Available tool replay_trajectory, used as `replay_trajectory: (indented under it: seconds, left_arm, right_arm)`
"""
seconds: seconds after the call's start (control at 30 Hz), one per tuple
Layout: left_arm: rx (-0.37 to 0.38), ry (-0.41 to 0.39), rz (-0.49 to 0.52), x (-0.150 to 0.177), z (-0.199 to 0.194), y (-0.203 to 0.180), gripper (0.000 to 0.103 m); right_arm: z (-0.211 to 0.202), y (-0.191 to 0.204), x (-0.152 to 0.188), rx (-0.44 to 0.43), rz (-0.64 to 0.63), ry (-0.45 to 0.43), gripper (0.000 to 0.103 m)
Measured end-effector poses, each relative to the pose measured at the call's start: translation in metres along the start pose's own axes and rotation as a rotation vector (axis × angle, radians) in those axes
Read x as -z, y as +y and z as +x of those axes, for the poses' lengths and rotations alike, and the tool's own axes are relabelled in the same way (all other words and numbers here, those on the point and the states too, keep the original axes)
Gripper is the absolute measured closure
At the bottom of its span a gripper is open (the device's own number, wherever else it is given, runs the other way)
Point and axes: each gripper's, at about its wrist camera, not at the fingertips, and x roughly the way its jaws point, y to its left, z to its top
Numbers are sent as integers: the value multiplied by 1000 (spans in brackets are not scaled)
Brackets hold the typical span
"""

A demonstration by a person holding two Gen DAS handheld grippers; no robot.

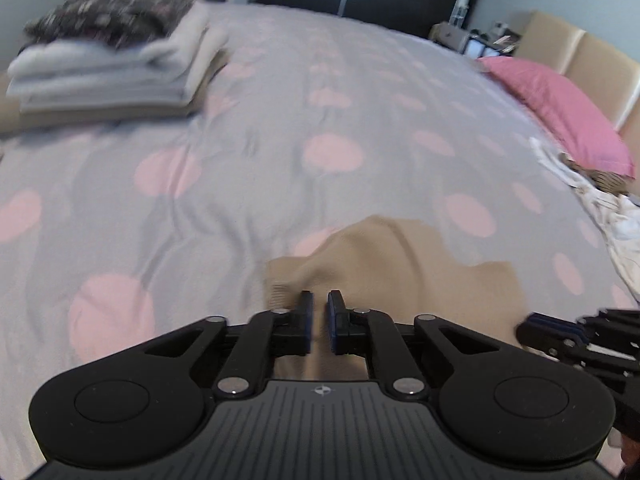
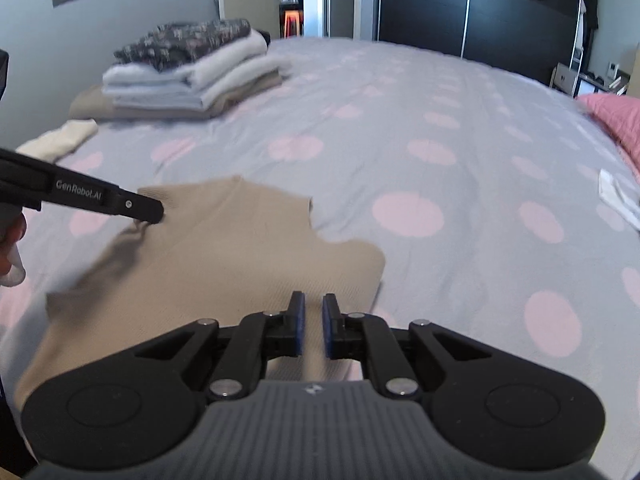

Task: Fold clothes

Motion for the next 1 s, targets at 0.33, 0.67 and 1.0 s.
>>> replay_trajectory:
  seconds: [0.33, 0.67, 1.0]
  left_arm:
    - [-81, -57, -43, 2, -1, 15, 88]
    - [120, 99, -375, 15, -12, 50, 46]
    - [208, 156, -454, 37, 14, 56, 48]
  right_arm:
    - [5, -21, -4, 66, 76, -7, 70]
    - [0, -70, 3, -134, 447, 60, 48]
    - [16, -90, 37, -267, 675, 130, 48]
